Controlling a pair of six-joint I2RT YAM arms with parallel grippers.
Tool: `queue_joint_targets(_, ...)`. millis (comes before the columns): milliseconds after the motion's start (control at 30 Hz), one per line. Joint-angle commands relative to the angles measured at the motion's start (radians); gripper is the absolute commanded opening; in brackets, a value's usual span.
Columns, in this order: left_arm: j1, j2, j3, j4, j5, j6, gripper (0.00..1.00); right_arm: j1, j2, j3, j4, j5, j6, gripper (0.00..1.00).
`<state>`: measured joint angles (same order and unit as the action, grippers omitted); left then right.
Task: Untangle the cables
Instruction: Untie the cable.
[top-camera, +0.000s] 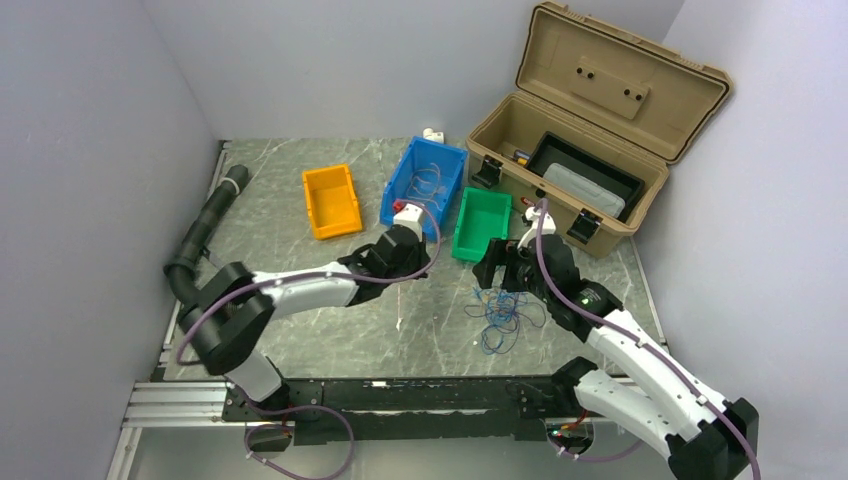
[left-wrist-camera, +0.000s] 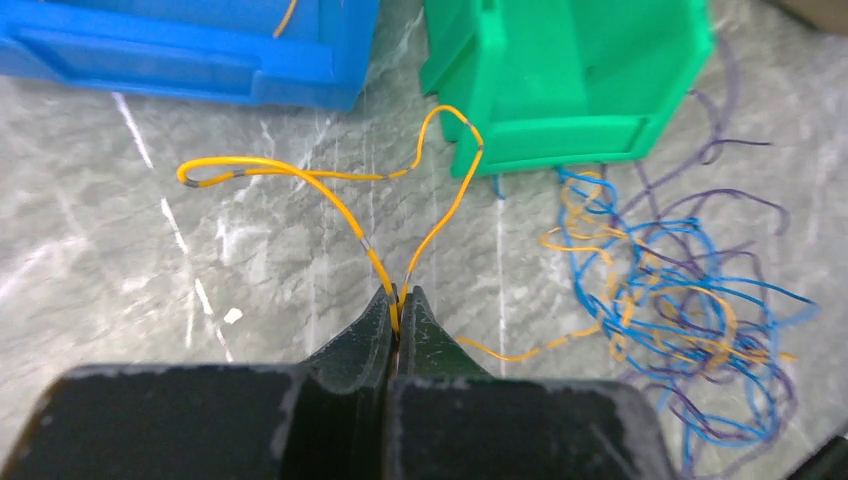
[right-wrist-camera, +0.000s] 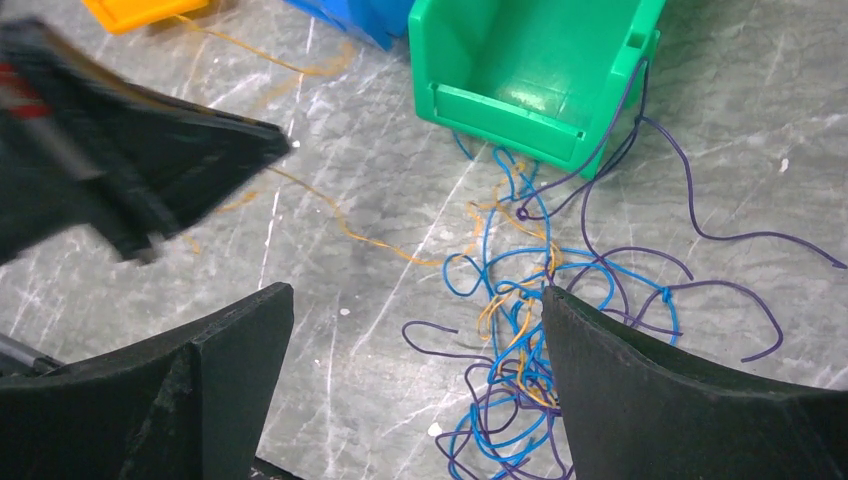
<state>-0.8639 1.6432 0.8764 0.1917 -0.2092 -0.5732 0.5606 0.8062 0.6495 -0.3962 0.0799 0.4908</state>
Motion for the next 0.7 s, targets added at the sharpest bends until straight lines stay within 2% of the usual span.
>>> queue_joint_targets(0, -0.001, -0.165, -0.023, -0.078, -0.037, 0.054, 0.00, -0.001, 0.039, -0.011, 0.020, 0.034, 0.030, 0.96)
queue_joint_targets(467, 0.042, -0.464, 0.000, -0.266, -0.025, 0.135, 0.00, -0.002, 0.265, -0.037, 0.072, 0.114, 0.159, 0.96)
queue_joint_targets(667, 0.074, -0.500, 0.067, -0.319, 0.046, 0.161, 0.00, -0.002, 0.366, -0.040, 0.060, 0.118, 0.183, 0.91)
